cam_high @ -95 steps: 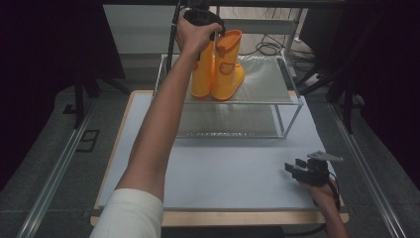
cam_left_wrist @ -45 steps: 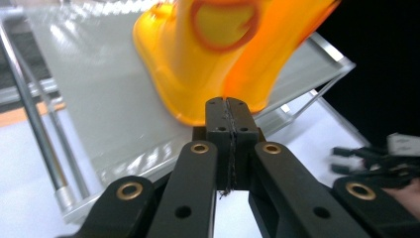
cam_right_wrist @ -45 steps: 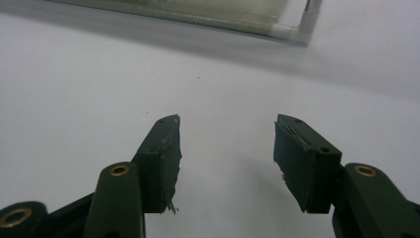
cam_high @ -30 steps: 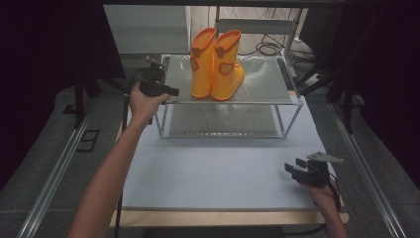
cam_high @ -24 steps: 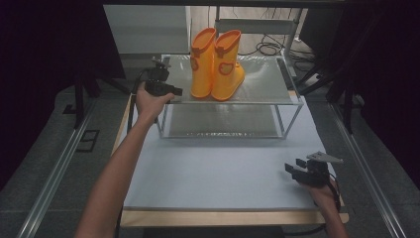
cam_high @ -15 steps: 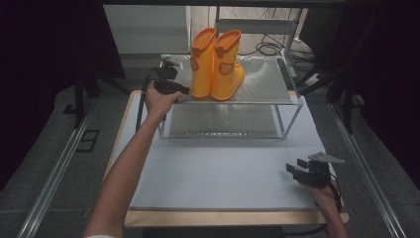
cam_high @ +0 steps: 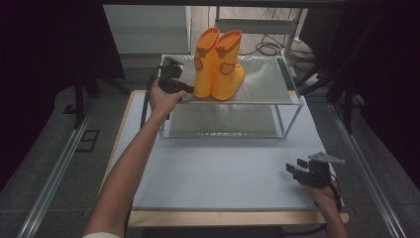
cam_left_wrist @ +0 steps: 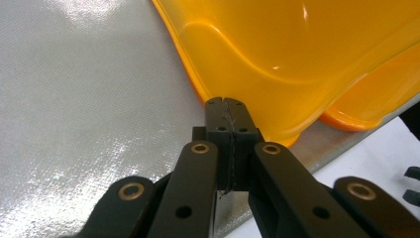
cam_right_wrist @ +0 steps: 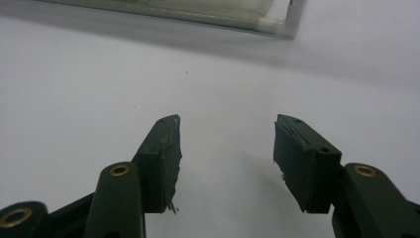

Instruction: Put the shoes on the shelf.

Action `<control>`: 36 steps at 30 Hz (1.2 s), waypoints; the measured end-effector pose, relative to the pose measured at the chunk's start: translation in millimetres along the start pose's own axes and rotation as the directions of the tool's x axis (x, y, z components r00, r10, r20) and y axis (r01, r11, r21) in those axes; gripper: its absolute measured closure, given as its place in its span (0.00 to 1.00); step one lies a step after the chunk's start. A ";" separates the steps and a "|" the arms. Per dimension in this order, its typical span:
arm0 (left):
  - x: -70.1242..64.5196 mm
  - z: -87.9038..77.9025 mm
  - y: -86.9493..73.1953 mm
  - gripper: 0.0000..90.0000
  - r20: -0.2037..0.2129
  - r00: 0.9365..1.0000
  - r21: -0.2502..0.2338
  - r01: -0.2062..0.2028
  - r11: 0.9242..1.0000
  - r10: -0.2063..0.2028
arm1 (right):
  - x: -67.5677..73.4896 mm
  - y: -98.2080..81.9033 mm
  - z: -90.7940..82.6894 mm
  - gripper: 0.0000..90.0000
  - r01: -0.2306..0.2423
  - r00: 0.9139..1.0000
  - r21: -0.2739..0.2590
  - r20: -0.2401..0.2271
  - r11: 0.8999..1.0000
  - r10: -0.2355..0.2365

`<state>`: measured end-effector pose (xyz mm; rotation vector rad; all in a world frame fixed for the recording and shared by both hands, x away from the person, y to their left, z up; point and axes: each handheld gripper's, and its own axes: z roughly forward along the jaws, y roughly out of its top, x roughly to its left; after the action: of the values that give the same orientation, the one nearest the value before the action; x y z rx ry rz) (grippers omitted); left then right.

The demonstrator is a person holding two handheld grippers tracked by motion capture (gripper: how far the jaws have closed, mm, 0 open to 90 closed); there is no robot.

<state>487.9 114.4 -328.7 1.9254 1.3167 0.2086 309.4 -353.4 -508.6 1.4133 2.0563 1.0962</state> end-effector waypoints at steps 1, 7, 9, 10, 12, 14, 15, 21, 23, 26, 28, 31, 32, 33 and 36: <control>-0.4 -0.2 0.1 1.00 -0.001 1.000 -0.001 0.000 1.000 0.000 | 0.0 0.0 0.3 0.49 0.000 1.000 0.001 0.000 1.000 0.000; -2.7 -1.0 0.3 1.00 -0.007 1.000 -0.002 -0.002 1.000 0.002 | 2.8 -0.3 2.3 0.49 0.007 1.000 0.006 -0.005 1.000 -0.007; -3.5 -1.0 0.3 1.00 -0.013 1.000 -0.002 -0.004 1.000 0.004 | 3.4 -0.2 2.6 0.49 0.008 1.000 0.008 -0.006 1.000 -0.008; -4.1 -1.1 0.4 1.00 -0.018 1.000 0.000 -0.007 1.000 0.007 | 3.5 -0.2 2.7 0.49 0.008 1.000 0.008 -0.006 1.000 -0.008; -6.8 -0.1 0.2 1.00 -0.022 1.000 -0.004 -0.009 1.000 0.009 | 3.2 -0.3 3.0 0.49 0.009 1.000 0.008 -0.004 1.000 -0.009; -9.8 1.5 -0.1 1.00 0.008 1.000 -0.008 -0.004 1.000 0.004 | 3.0 -0.4 3.2 0.49 0.008 1.000 0.009 -0.003 1.000 -0.008; -12.7 2.8 0.0 1.00 0.013 1.000 -0.008 -0.006 1.000 0.006 | 3.0 -0.5 3.2 0.49 0.008 1.000 0.008 -0.003 1.000 -0.008; -30.1 8.8 2.1 1.00 0.028 0.999 -0.001 -0.036 0.999 0.036 | 3.3 -0.4 2.6 0.49 0.007 1.000 0.007 -0.005 1.000 -0.007; -34.2 10.3 2.7 1.00 0.037 0.999 -0.001 -0.038 0.999 0.038 | 2.9 -0.4 2.5 0.49 0.009 1.000 0.006 -0.005 1.000 -0.009; -37.3 11.1 3.0 1.00 0.044 0.998 -0.003 -0.042 0.999 0.043 | 3.2 -0.3 2.5 0.50 0.005 1.000 0.008 -0.006 1.000 -0.005; -36.3 10.8 2.7 1.00 0.049 0.998 -0.002 -0.045 0.999 0.046 | 3.5 -0.4 2.6 0.50 0.008 1.000 0.009 -0.006 1.000 -0.008; -32.5 10.2 2.1 1.00 0.061 0.997 -0.003 -0.036 0.999 0.036 | 3.6 -0.6 2.8 0.50 0.005 1.000 0.011 -0.006 1.000 -0.005; -31.8 10.4 1.7 1.00 0.065 0.997 -0.004 -0.036 0.999 0.036 | 3.2 -0.6 3.0 0.50 0.009 1.000 0.009 -0.005 1.000 -0.009; -31.5 10.5 1.5 1.00 0.067 0.997 -0.005 -0.036 0.999 0.036 | 3.5 -0.5 3.1 0.50 0.005 1.000 0.008 -0.006 1.000 -0.005; -30.3 10.3 1.4 1.00 0.071 0.997 -0.004 -0.035 0.999 0.035 | 3.5 -0.6 2.8 0.50 0.005 1.000 0.009 -0.006 1.000 -0.005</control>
<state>480.7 83.3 -326.3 1.9368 1.2364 0.1573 309.6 -349.2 -510.5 1.4097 2.0711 1.0916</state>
